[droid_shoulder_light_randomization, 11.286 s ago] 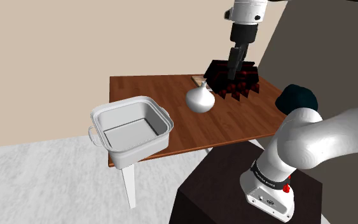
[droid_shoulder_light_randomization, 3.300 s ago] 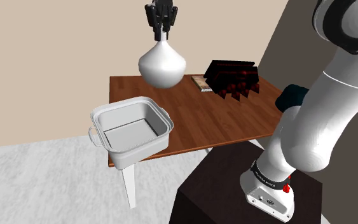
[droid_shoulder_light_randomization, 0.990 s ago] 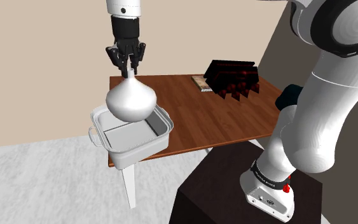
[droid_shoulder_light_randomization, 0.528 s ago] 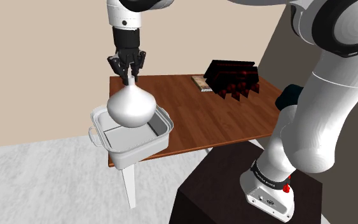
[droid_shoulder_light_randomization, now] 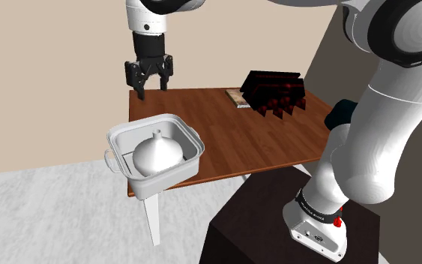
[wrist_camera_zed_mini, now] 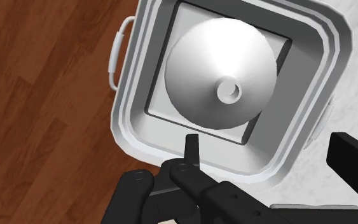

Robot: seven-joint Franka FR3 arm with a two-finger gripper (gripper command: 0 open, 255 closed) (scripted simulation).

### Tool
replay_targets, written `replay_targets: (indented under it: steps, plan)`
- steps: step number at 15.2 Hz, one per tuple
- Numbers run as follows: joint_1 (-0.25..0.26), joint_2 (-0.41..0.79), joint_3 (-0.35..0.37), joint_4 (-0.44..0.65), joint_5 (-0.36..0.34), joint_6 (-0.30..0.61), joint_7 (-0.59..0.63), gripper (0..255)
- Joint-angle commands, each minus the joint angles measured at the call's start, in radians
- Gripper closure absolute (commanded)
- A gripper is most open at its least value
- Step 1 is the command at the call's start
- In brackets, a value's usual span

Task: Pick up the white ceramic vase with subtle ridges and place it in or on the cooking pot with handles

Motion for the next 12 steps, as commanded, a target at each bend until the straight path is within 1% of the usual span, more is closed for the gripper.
replay_targets:
  steps: [1,3,7,12]
  plan:
    - [0.000,0.000,0.000,0.000,0.000,0.000,0.000,0]
    - [0.000,-0.001,0.000,0.000,0.000,0.000,0.000,0]
    - [-0.001,0.016,-0.001,0.148,-0.002,-0.133,0.001,0]
    - [-0.001,0.016,-0.001,0.148,-0.002,-0.133,0.001,0]
